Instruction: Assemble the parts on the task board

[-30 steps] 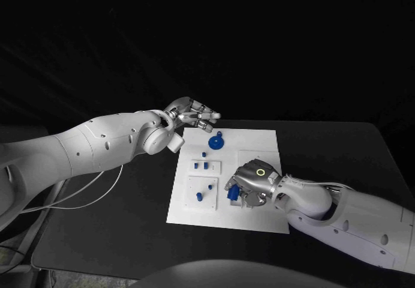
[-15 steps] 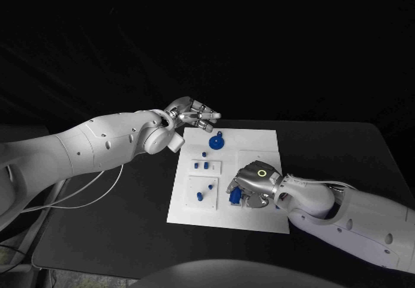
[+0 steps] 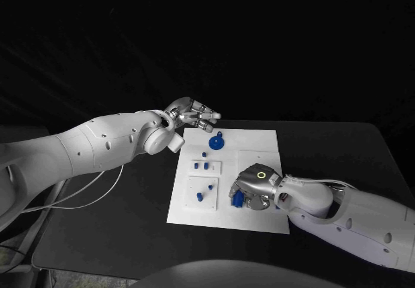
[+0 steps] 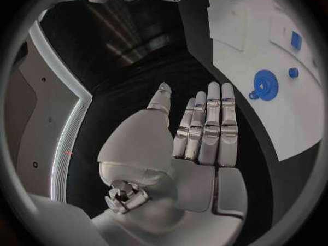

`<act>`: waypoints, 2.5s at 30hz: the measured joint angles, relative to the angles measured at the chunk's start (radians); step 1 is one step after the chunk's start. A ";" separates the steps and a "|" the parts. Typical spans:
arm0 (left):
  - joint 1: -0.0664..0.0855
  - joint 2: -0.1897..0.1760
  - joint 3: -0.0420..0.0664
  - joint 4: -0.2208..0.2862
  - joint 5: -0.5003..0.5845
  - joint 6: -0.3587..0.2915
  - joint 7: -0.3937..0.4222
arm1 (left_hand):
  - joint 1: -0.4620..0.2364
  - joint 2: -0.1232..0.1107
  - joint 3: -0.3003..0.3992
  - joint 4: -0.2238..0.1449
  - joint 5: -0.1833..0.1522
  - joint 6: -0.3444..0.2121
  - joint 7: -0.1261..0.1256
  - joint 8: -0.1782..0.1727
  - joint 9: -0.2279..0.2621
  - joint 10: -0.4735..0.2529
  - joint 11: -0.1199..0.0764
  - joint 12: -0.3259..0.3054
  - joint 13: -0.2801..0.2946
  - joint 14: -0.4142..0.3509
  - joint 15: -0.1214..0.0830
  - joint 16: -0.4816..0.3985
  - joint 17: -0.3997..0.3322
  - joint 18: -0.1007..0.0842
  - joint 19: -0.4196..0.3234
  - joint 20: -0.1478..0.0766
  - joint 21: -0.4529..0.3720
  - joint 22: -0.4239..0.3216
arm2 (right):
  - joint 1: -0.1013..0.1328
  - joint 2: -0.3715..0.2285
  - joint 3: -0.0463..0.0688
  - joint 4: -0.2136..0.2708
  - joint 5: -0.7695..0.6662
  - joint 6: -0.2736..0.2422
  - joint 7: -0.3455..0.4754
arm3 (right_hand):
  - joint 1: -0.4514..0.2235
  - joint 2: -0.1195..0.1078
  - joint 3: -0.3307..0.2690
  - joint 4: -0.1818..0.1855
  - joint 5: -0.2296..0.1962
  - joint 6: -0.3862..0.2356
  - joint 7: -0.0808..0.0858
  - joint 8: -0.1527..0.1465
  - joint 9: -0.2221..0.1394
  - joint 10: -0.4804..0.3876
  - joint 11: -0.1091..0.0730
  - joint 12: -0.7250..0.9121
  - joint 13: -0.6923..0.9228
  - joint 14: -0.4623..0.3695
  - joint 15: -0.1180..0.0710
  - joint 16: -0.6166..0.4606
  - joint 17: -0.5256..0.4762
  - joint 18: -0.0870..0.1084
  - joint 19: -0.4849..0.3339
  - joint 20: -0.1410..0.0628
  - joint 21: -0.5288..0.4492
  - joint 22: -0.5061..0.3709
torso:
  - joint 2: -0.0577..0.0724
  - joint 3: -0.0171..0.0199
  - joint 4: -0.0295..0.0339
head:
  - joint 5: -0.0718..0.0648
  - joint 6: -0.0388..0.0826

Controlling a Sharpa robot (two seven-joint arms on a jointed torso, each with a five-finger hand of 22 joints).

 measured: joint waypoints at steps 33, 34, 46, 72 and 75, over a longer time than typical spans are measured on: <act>0.000 -0.001 0.000 0.000 -0.003 0.003 -0.005 | 0.000 0.000 0.000 0.000 0.000 0.000 0.000 0.000 0.000 0.000 0.000 0.000 0.000 0.000 0.000 0.000 0.000 0.000 0.000 0.000 0.000 -0.001 | 0.000 0.029 -0.001 -0.026 -0.001 0.024 0.001 | 0.000 0.000 -0.001 -0.002 0.000 -0.064 0.040 -0.004 -0.005 -0.016 -0.009 0.007 0.011 -0.017 -0.004 -0.009 -0.008 0.000 -0.019 -0.004 -0.039 0.001 | 0.000 -0.0013 0.0009 | 0.004 -0.005; 0.000 -0.001 0.000 0.000 -0.003 0.003 -0.005 | 0.000 0.000 0.000 0.000 0.000 0.000 0.000 0.000 0.000 0.000 0.000 0.000 0.000 0.000 0.000 0.000 0.000 0.000 0.000 0.000 0.000 -0.001 | 0.000 0.030 -0.001 -0.027 -0.001 0.024 0.001 | 0.000 0.000 -0.001 -0.002 0.000 -0.077 0.037 -0.004 -0.005 -0.019 -0.012 0.007 0.011 -0.017 -0.004 -0.014 -0.010 0.000 -0.021 -0.007 -0.045 0.001 | 0.000 -0.0015 0.0007 | 0.004 -0.005; 0.000 -0.003 0.000 0.001 -0.005 0.005 -0.007 | 0.000 0.000 0.000 0.000 0.000 0.000 0.000 0.000 0.000 0.000 0.000 0.000 0.000 0.000 0.000 0.000 0.000 0.000 0.000 0.000 0.000 -0.001 | 0.000 0.027 -0.002 -0.038 -0.002 0.028 -0.004 | 0.014 -0.003 -0.006 0.004 0.000 -0.195 -0.013 0.005 -0.009 -0.026 -0.020 0.002 0.011 -0.028 -0.008 -0.027 -0.018 0.000 -0.029 -0.007 -0.075 0.001 | 0.000 -0.0011 -0.0001 | 0.006 -0.007; 0.000 -0.003 0.000 0.000 -0.008 0.008 -0.012 | 0.000 0.000 0.000 0.000 0.000 0.000 0.000 0.000 0.000 0.000 0.000 0.000 0.000 0.000 0.000 0.000 0.000 0.000 0.000 0.000 0.000 -0.002 | -0.002 -0.011 -0.002 -0.016 0.046 -0.025 -0.016 | 0.012 -0.012 0.012 0.005 0.003 -0.235 0.009 0.005 -0.009 -0.021 -0.025 -0.009 0.012 -0.020 -0.015 -0.021 -0.018 0.000 -0.012 -0.020 -0.061 0.000 | 0.000 -0.0006 -0.0002 | 0.004 -0.006; 0.000 -0.003 0.000 0.000 -0.008 0.008 -0.013 | 0.000 0.000 0.000 0.000 0.000 0.000 0.000 0.000 0.000 0.000 0.000 0.000 0.000 0.000 0.000 0.000 0.000 0.000 0.000 0.000 0.000 -0.002 | -0.002 -0.022 -0.002 -0.011 0.096 -0.075 -0.018 | -0.026 -0.036 0.016 0.012 0.128 -0.320 0.051 0.002 -0.013 -0.011 -0.016 -0.009 0.008 -0.014 -0.015 -0.020 -0.019 0.000 -0.003 -0.018 -0.061 0.000 | 0.000 -0.0007 -0.0001 | 0.003 -0.005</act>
